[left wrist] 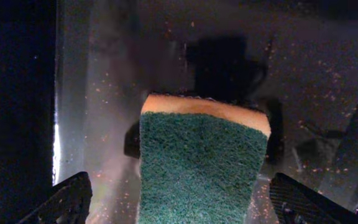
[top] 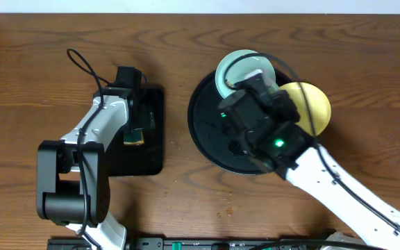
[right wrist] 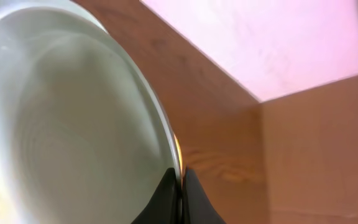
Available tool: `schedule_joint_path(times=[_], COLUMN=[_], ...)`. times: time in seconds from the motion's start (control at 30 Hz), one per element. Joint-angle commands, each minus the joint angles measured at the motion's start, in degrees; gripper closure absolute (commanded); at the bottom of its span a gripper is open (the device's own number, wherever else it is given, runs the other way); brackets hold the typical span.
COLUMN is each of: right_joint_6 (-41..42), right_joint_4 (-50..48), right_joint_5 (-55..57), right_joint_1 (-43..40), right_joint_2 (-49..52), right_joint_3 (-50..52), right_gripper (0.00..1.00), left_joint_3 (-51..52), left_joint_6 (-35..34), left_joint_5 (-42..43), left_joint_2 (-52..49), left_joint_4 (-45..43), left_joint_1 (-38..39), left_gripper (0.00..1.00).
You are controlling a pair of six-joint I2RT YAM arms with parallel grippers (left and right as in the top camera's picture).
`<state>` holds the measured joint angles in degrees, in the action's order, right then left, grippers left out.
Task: Clean dirty plates on tray and stack at the side
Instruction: 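Lift the lower pale blue plate with the right gripper and move it right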
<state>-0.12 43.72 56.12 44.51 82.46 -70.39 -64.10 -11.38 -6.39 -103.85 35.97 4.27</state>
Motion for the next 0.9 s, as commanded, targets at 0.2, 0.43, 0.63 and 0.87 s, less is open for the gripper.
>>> schedule_joint_path(times=[0.2,0.43,0.63,0.87], right_joint_6=[-7.7,-7.0,-2.1,2.9], right_joint_4=[-4.3,-5.4,-4.6,-1.1], right_joint_5=[18.0,4.5,-12.9,-41.8], right_joint_1=[4.7,4.4,-2.0,-21.6], right_joint_2=[10.2,11.0,10.2,5.0], right_joint_3=[-1.0,-1.0,-1.6,-5.8], right_gripper=[0.99,0.99,0.99,0.99], left_joint_3=[0.2,0.2,0.2,0.2], left_joint_6=[-0.1,-0.1,-0.1,-0.1], left_joint_5=[-0.5,-0.5,-0.5,-0.5], left_joint_2=[-0.2,-0.2,-0.2,-0.2], left_joint_4=[0.2,0.2,0.2,0.2], left_joint_1=[-0.2,-0.2,-0.2,-0.2], left_gripper=[0.09,0.09,0.09,0.09])
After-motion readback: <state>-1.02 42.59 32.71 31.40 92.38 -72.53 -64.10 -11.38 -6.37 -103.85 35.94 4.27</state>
